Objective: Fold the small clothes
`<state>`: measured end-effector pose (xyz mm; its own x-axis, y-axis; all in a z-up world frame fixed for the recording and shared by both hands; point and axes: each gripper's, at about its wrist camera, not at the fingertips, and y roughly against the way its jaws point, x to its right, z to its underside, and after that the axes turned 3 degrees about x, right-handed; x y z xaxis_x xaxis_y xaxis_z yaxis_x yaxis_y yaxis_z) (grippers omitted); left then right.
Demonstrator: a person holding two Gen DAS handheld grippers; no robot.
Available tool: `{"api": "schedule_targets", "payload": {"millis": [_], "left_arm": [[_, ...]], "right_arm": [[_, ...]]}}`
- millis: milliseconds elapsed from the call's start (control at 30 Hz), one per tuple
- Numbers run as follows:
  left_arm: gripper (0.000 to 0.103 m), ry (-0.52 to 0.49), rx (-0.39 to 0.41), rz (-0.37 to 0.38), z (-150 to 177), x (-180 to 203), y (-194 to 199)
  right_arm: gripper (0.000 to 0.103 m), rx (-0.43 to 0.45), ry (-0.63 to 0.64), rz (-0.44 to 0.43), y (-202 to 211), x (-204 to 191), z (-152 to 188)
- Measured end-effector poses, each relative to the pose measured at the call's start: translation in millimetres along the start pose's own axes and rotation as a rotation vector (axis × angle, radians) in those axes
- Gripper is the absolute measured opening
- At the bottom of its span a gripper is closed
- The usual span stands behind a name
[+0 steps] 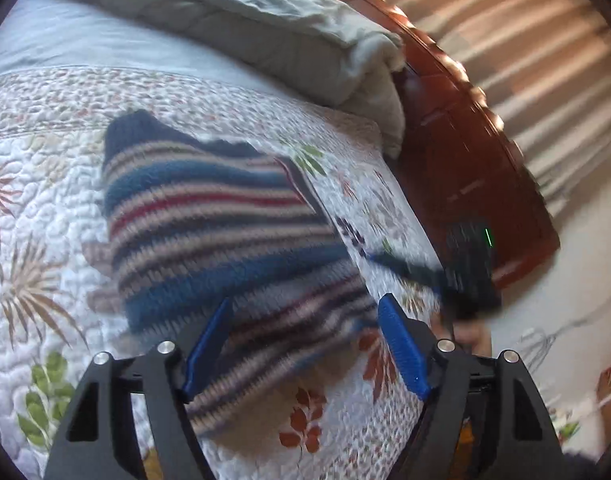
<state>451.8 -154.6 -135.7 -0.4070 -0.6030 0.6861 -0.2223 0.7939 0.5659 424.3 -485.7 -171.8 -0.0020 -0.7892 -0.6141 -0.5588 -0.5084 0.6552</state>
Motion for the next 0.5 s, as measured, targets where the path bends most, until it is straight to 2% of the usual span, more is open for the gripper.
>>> {"api": "schedule_targets", "payload": {"millis": [100, 167, 233, 267, 300, 333, 433, 500], "left_arm": [[0.076, -0.028, -0.029, -0.008, 31, 4, -6], [0.076, -0.033, -0.039, -0.015, 46, 1, -11], [0.075, -0.024, -0.049, -0.022, 56, -5, -15], [0.075, -0.019, -0.049, -0.02, 59, -8, -18], [0.075, -0.011, -0.05, -0.017, 60, -10, -20], [0.075, -0.006, -0.048, -0.01, 62, -12, -21], [0.075, -0.013, -0.051, -0.005, 67, -14, -23], [0.075, -0.015, -0.064, -0.003, 69, -15, -29]], "right_arm": [[0.047, -0.023, -0.026, 0.019, -32, 3, -34], [0.056, -0.013, -0.048, 0.08, -52, 6, -54], [0.06, -0.022, -0.062, 0.108, -69, 12, -65], [0.053, -0.052, -0.076, 0.093, -79, 15, -68], [0.04, -0.071, -0.067, 0.078, -87, 14, -70], [0.011, -0.073, -0.037, 0.076, -90, 9, -72], [0.009, 0.029, 0.054, 0.096, -80, -5, -83], [0.008, 0.074, 0.014, 0.127, -79, 3, -90]]}}
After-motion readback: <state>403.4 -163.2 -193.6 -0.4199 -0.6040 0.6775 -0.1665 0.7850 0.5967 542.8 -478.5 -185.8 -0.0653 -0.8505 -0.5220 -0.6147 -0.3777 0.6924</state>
